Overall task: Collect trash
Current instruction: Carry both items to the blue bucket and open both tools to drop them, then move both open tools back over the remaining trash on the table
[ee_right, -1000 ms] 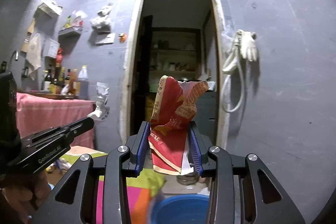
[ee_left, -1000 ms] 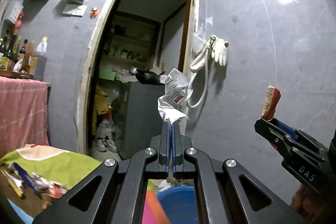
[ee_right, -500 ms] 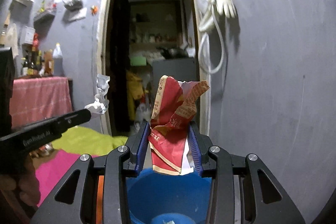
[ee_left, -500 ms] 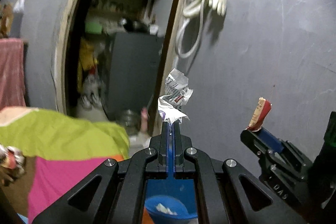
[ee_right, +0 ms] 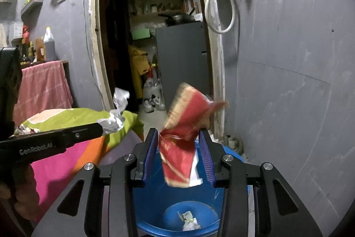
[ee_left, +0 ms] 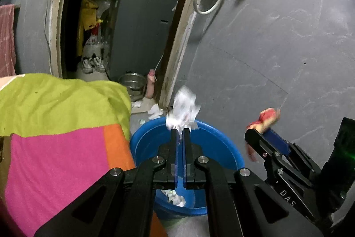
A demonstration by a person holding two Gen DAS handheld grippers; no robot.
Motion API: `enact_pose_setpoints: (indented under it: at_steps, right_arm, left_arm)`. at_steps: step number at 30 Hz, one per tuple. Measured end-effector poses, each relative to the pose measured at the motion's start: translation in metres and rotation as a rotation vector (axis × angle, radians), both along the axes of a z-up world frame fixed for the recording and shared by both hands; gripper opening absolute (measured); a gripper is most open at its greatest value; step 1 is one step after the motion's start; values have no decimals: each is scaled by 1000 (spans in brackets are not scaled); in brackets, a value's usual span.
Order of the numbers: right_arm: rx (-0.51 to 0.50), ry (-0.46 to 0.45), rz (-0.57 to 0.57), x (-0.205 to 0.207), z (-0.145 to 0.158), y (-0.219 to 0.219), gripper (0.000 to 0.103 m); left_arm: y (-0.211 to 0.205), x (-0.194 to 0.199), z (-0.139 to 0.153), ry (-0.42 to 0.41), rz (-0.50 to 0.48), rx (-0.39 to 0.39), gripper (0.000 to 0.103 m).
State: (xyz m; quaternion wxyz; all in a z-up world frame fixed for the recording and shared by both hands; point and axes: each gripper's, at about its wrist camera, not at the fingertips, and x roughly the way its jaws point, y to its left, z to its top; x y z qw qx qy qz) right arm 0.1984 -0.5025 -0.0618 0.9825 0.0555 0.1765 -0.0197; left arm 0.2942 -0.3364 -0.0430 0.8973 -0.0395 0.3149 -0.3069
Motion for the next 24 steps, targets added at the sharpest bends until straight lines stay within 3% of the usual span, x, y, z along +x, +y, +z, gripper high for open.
enact_pose_setpoints:
  at_steps: [6, 9, 18, 20, 22, 24]
  right_arm:
    - [39, 29, -4, 5, -2, -7, 37]
    - [42, 14, -7, 1, 4, -6, 41]
    - [3, -142, -13, -29, 62, 12, 57]
    - [0, -175, -10, -36, 76, 18, 66]
    - [-2, -219, 2, -45, 91, 27, 76]
    - [-12, -242, 13, -49, 103, 36, 79]
  left_arm:
    - [9, 5, 0, 38, 8, -20, 2]
    - [17, 0, 10, 27, 11, -44, 14]
    - [58, -28, 66, -122, 65, -142, 36]
    - [72, -35, 80, -166, 85, -146, 38]
    - [85, -42, 91, -201, 106, -139, 54]
    - [101, -51, 100, -239, 137, -149, 60]
